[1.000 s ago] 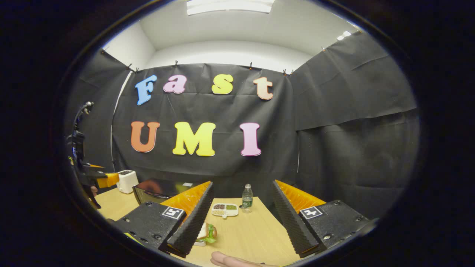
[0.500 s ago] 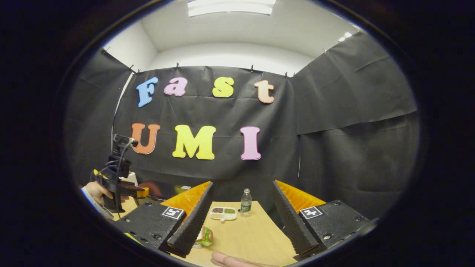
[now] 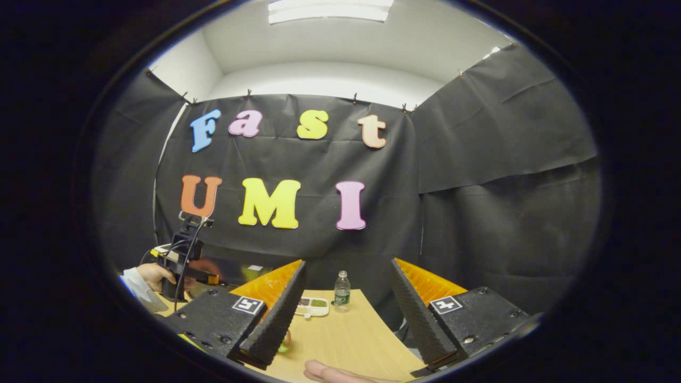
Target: Open the electric oven with the left hand, put the food in, and close the electric oven.
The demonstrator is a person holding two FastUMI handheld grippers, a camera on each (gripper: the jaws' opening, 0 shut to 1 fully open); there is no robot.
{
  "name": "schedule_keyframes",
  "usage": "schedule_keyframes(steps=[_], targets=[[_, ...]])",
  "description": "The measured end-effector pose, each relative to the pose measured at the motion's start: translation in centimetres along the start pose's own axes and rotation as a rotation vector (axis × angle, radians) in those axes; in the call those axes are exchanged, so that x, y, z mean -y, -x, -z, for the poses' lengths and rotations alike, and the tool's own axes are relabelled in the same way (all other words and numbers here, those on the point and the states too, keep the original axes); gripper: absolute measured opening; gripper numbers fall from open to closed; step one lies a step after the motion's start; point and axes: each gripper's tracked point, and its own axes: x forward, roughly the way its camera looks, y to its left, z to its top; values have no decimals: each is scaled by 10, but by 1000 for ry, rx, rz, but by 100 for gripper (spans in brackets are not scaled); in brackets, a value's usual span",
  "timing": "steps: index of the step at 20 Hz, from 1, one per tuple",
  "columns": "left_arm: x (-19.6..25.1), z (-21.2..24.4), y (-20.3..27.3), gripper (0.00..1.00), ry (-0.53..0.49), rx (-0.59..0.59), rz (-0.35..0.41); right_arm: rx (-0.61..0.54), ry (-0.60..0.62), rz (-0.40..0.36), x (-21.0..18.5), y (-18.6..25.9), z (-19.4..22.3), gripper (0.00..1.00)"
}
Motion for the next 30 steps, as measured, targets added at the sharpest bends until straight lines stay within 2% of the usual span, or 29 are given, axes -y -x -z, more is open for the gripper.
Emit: schedule_keyframes(steps=[1,10,16,23,29,30], targets=[[0,-2,2,99,-9,14,1,3,-1,-4,0,0,0,98],[6,-1,-2,97,-12,-39,22,-9,-17,-18,-3,-2,6,99],[6,14,17,97,-21,-40,23,-29,-33,-20,-4,-4,13,99],[7,46,50,96,-10,-44,31,-74,-60,-32,-9,-6,30,98],[8,90,74,96,-10,-30,35,-67,-49,-26,-6,-1,26,98],[8,98,77,96,-9,-34,33,-65,-49,-25,-6,1,25,91]])
